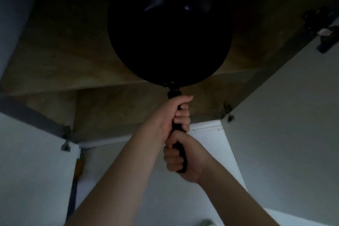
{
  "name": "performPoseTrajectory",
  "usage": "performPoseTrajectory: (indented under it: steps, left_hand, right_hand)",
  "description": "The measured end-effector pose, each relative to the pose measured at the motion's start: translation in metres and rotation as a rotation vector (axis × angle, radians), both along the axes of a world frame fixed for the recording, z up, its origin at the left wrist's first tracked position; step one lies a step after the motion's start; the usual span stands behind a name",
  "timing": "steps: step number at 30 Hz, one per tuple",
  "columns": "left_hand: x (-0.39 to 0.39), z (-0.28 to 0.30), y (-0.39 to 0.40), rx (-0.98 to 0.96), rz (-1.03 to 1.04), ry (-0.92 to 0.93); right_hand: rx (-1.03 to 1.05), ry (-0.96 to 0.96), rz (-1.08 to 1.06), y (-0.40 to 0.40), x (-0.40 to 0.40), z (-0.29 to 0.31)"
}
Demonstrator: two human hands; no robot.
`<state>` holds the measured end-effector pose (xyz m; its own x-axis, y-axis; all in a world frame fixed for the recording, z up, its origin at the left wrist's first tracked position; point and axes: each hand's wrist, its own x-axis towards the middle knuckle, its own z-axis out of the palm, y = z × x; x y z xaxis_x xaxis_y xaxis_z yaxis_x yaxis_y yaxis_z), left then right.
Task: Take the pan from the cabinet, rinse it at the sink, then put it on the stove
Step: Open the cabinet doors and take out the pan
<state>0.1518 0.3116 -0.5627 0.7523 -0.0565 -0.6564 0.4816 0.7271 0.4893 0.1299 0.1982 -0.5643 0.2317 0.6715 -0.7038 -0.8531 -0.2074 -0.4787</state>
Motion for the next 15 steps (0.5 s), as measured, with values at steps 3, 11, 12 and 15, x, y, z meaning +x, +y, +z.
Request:
performPoseTrajectory:
  steps: [3, 11, 12, 15]
  left_hand:
    - [-0.004, 0.011, -0.004, 0.002, -0.031, 0.093]
    - [-0.044, 0.063, -0.020, -0.081, -0.002, 0.290]
    - [-0.048, 0.071, -0.024, -0.066, -0.011, 0.321]
    - [-0.069, 0.096, -0.037, -0.058, -0.021, 0.418]
  right_hand:
    - [-0.021, 0.044, -0.048, -0.003, -0.005, 0.007]
    - [-0.188, 0.071, -0.037, -0.018, -0.044, 0.076]
    - [-0.202, 0.065, -0.037, -0.021, -0.051, 0.086]
    - [-0.243, 0.093, -0.058, -0.033, -0.075, 0.117]
